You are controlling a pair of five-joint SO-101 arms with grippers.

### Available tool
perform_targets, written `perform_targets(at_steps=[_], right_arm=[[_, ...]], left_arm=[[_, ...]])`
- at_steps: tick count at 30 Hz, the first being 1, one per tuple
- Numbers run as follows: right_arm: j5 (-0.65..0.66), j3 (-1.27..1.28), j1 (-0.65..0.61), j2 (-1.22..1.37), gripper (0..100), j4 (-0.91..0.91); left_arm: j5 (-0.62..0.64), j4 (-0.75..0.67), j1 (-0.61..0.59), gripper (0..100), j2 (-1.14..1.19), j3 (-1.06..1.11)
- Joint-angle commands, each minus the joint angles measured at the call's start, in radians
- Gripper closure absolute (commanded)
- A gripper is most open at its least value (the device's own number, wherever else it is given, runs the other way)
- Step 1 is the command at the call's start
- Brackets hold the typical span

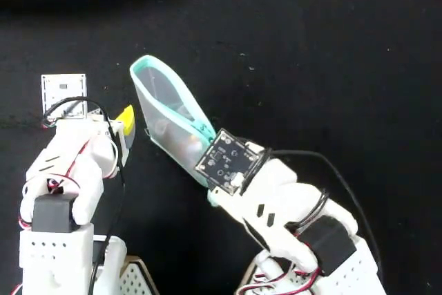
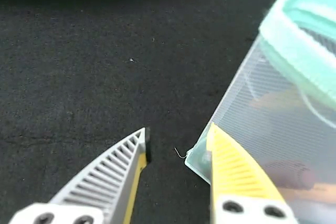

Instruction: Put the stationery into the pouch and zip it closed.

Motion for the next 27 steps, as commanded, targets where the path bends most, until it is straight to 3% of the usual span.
perform_targets(at_steps=[1, 5, 10, 14, 19, 27], right_arm=[[-0.008, -0.001, 0.014, -0.005, 98.5, -0.046], [0.038, -0.018, 0.014, -0.005, 98.7, -0.046], [0.06, -0.119, -0.044, 0.024, 98.6, -0.051], [0.055, -0.193, -0.163, 0.168, 98.6, -0.068], [0.058, -0.28, -0.189, 0.372, 98.6, -0.138], [0.112, -0.432, -0.252, 0.394, 98.6, 0.012]], left_arm=[[0.002, -0.018, 0.01, 80, -0.011, -0.008], [0.0, -0.012, 0.001, 80, -0.011, -0.008], [-0.06, 0.109, 0.001, 80, -0.011, -0.054], [-0.132, 0.213, 0.001, 80, -0.012, -0.102], [-0.163, 0.282, -0.001, 80, -0.012, -0.122], [-0.161, 0.226, -0.265, 80, -0.012, -0.127]])
